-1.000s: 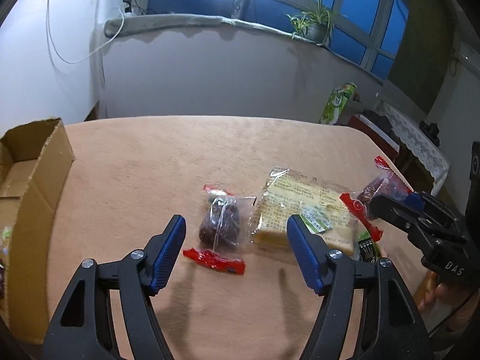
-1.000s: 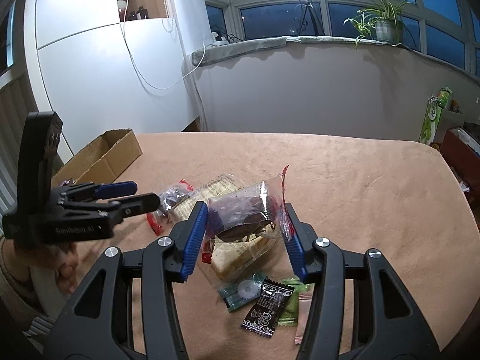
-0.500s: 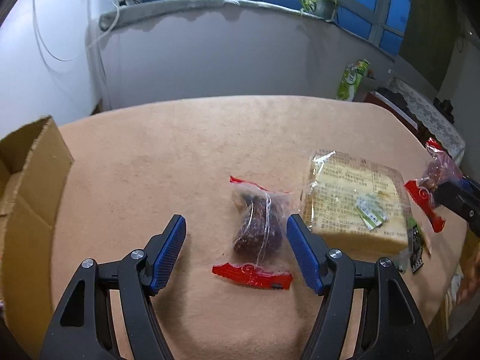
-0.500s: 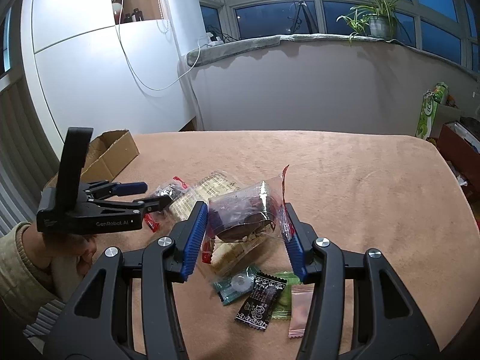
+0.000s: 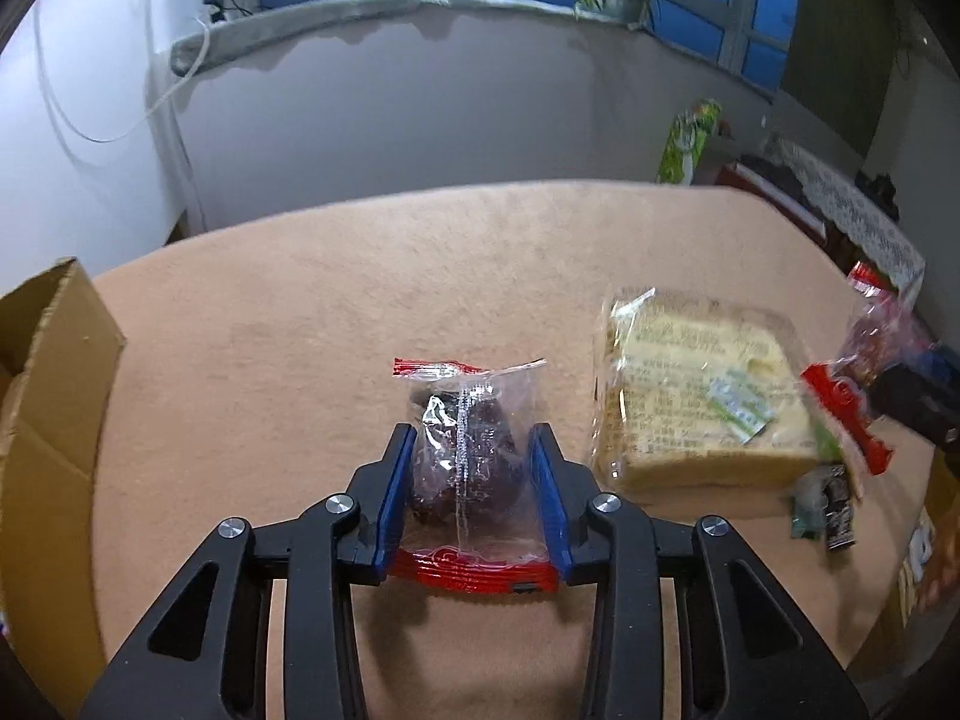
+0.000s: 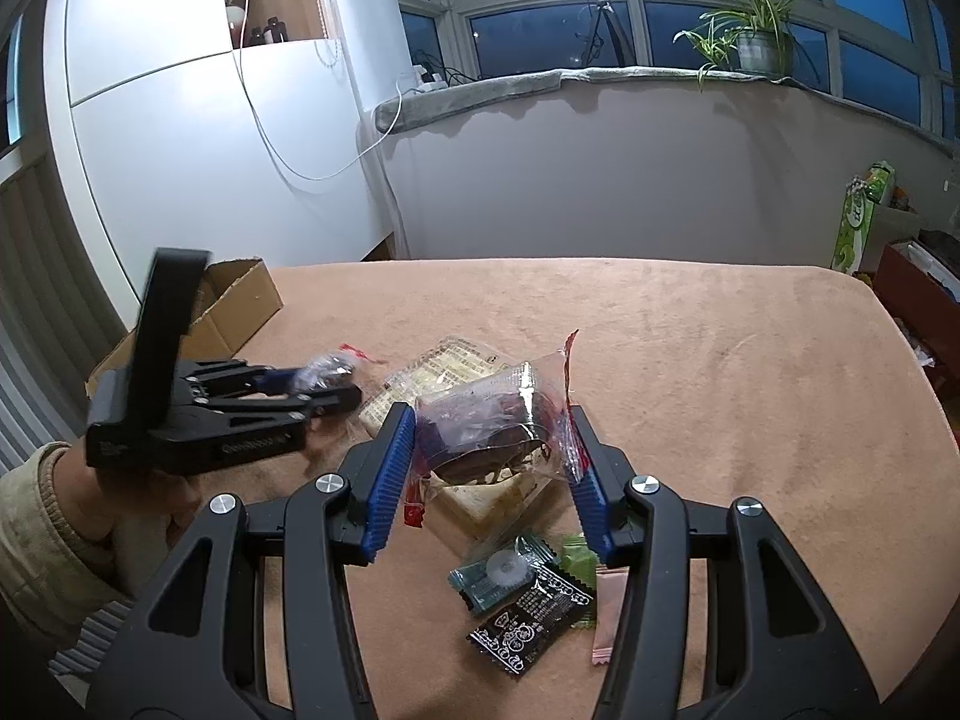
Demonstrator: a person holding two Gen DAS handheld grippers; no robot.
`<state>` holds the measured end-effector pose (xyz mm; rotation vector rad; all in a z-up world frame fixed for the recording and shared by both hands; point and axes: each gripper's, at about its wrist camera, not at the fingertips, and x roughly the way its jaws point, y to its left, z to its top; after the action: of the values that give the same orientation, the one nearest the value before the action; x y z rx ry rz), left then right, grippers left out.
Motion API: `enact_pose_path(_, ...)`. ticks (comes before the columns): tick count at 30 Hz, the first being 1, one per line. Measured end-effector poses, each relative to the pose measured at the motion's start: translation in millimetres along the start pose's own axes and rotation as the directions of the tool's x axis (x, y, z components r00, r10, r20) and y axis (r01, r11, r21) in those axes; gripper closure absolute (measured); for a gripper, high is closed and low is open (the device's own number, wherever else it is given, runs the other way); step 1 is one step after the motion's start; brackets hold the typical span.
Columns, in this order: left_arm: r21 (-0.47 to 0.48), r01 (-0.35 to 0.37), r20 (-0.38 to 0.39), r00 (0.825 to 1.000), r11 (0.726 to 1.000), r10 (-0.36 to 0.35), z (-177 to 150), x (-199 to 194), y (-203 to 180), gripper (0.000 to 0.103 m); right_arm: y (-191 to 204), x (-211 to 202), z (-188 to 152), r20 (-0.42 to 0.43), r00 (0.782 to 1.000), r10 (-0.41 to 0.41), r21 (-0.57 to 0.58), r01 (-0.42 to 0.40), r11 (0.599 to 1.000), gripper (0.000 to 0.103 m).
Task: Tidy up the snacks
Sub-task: 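Carry both pastry bags to the cardboard box and open both tools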
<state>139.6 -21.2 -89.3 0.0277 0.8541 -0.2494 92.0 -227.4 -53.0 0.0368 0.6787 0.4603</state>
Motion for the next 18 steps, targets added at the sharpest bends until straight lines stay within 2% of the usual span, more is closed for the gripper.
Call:
enact_pose_path(8, 0.0, -0.024, 0.133, 0.991, 1.0, 0.024, -1.3, -71.6, 3.6, 0.067, 16.0, -16.7, 10.9, 0.041, 0.999, -0.006, -0.031, 0.007, 0.999, 0.051)
enact_pose_path(12, -0.01, -0.033, 0.183, 0.982, 0.999, 0.035, -6.7, -107.4, 12.6, 0.067, 38.9, -26.8, 20.3, 0.062, 0.998, 0.003, -0.07, 0.002, 0.998, 0.051)
enact_pose_path(18, -0.029, -0.09, 0.249, 0.964, 0.996, 0.095, -18.7, -149.9, 26.3, 0.067, 86.4, -32.9, 33.9, 0.078, 0.997, 0.026, -0.143, -0.014, 0.99, 0.051)
